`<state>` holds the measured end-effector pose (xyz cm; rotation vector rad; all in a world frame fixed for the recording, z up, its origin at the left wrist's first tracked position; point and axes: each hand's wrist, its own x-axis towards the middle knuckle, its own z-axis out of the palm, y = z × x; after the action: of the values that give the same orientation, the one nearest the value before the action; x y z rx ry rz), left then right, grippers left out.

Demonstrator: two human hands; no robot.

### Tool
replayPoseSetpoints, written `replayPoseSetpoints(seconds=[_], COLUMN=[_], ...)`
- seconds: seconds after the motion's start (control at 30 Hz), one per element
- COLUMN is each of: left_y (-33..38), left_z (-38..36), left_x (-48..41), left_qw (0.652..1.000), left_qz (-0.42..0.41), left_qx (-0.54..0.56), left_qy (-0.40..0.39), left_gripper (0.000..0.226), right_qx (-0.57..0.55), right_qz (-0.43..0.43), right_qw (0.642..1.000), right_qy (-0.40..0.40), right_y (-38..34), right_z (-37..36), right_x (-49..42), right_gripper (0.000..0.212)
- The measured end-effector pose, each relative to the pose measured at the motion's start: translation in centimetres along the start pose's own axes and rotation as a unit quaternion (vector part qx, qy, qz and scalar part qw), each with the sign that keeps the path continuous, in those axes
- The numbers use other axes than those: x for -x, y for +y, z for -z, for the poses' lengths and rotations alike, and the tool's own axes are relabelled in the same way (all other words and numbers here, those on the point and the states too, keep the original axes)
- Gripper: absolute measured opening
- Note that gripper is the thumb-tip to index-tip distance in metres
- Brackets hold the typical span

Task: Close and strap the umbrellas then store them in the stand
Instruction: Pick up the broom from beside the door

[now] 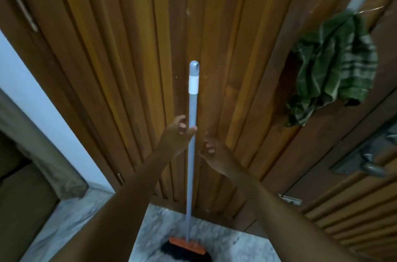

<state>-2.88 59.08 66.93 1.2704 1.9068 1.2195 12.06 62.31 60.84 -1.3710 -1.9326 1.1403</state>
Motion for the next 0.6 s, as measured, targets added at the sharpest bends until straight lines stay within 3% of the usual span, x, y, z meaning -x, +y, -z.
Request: replayPoseSetpoints(seconds=[0.1, 0.3, 0.6], left_y=[-1.8, -3.2, 3.6], left_z=[-0.7, -1.0, -1.2], left_x=[-1.0, -0.1, 6.5], left_qw=[0.998, 0.995, 0.979], left_qz=[-0.005, -0.040, -0.106], left_qx=[-0.014, 0.024, 0.087], left_qy=[-0.060, -0.085, -0.148], left_gripper=[0.049, 0.035, 0.017], right_qx=[0.003, -0.031, -0.012], right_qz=[-0.037, -0.049, 0.036], right_qw=[0.998, 0.998, 0.998], right_qy=[-0.060, -0.038, -0.056], right_y=[0.8, 0.7, -0.6], right_z=[-1.7, -4.6, 2.8], right_x=[-1.4, -1.5, 6.5], right_gripper=[0.053, 0.027, 0.033])
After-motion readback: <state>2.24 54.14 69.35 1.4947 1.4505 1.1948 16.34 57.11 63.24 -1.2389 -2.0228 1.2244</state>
